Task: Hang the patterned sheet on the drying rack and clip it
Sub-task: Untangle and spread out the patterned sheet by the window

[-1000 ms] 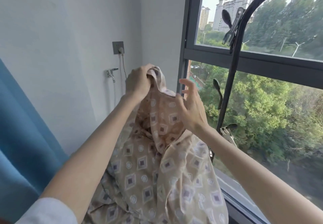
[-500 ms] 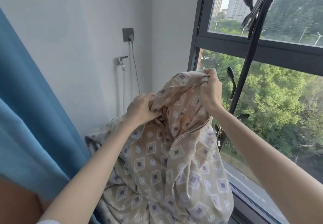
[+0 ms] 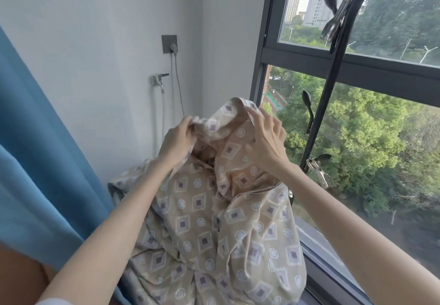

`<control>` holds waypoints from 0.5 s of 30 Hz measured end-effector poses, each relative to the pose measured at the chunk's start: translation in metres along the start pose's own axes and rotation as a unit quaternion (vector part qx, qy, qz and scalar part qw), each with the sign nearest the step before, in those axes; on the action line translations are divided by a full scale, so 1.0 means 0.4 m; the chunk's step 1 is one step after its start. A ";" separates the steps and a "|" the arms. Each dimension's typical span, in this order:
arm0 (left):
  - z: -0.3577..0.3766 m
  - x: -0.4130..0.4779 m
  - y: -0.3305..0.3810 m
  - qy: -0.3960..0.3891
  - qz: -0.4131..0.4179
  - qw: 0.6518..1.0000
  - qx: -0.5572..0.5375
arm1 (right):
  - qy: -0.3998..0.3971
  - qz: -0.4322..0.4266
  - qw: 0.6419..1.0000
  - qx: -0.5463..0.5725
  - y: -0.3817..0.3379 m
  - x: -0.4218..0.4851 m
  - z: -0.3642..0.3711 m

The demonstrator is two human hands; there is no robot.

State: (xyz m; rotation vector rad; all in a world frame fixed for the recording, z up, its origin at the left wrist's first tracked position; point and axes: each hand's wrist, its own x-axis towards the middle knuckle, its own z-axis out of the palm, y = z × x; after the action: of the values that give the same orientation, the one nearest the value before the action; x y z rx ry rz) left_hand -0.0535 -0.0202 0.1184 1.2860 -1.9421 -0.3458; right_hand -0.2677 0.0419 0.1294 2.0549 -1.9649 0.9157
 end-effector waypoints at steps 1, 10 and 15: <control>-0.003 0.008 0.018 -0.006 0.038 0.999 0.015 | 0.011 -0.045 0.999 -0.018 -0.013 0.001 0.003; -0.007 -0.038 -0.003 0.003 0.111 0.993 0.027 | -0.033 -0.091 0.994 -0.056 -0.089 0.004 0.062; -0.010 -0.129 -0.137 -0.013 -0.034 0.999 0.003 | -0.109 -0.057 0.990 0.075 -0.108 -0.032 0.119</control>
State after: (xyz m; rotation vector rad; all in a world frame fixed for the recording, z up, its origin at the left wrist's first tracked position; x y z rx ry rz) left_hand -0.0041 0.0005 0.0654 1.3600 -1.9248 -0.3936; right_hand -0.2111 0.0343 0.0973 2.4185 -1.9064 0.8721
